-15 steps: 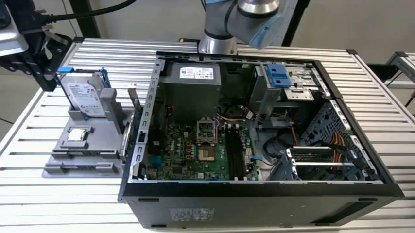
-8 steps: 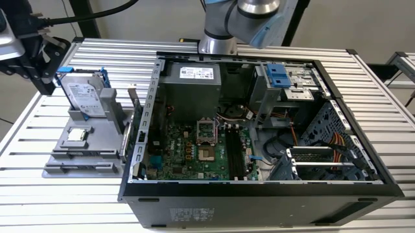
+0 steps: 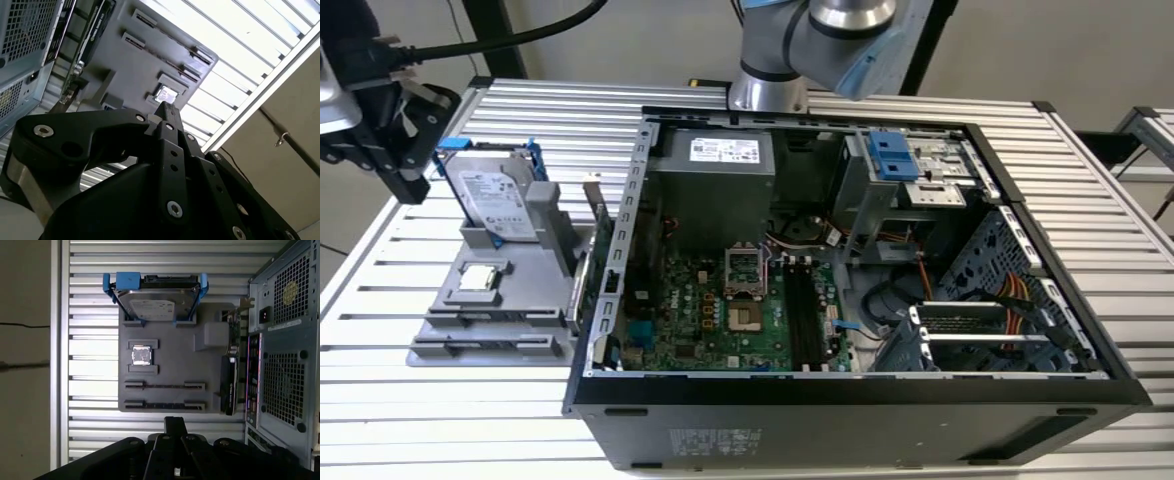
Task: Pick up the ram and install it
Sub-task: 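Pick up the ram and move it above insertion slot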
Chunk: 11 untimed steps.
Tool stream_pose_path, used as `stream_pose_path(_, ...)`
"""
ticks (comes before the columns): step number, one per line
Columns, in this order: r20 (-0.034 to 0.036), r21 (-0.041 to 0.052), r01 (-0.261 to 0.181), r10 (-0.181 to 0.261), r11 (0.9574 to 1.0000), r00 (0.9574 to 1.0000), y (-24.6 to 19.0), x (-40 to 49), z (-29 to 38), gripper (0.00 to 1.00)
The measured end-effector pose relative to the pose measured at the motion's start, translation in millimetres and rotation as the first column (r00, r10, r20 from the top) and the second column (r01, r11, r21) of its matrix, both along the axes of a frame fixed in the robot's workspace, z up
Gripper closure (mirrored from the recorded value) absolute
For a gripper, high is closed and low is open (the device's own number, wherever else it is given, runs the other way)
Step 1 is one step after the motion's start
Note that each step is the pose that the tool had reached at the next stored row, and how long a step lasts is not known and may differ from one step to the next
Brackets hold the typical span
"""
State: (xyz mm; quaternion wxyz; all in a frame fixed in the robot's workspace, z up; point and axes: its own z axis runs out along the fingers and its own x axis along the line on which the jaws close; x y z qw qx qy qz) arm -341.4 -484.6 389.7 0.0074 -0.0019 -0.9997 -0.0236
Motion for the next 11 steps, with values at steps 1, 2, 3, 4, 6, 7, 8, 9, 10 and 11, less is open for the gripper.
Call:
stream_pose_path(1,0.0000,0.0000,0.000,0.000,1.0000,1.0000,-1.1,0.0,-0.1,1.00)
stream_pose_path(2,0.0000,0.0000,0.000,0.000,1.0000,1.0000,-2.1,0.0,-0.1,1.00)
stream_pose_path(3,0.0000,0.0000,0.000,0.000,1.0000,1.0000,-3.2,0.0,-0.1,1.00)
stream_pose_path(4,-0.0001,0.0000,0.000,0.000,1.0000,1.0000,-4.3,0.0,-0.2,1.00)
stream_pose_path(6,0.0000,0.0000,0.000,0.000,1.0000,1.0000,-6.6,0.0,-0.3,1.00)
stream_pose_path(7,0.0000,0.0000,0.000,0.000,1.0000,1.0000,-7.7,0.0,-0.3,1.00)
stream_pose_path(8,0.0000,0.0000,0.000,0.000,1.0000,1.0000,-8.8,0.0,-0.4,1.00)
stream_pose_path(9,0.0000,0.0000,0.000,0.000,1.0000,1.0000,-9.7,0.0,-0.4,1.00)
stream_pose_path(10,0.0000,0.0000,0.000,0.000,1.0000,1.0000,-10.5,0.0,-0.4,1.00)
stream_pose_path(11,0.0000,0.0000,0.000,0.000,1.0000,1.0000,-11.0,0.0,-0.5,1.00)
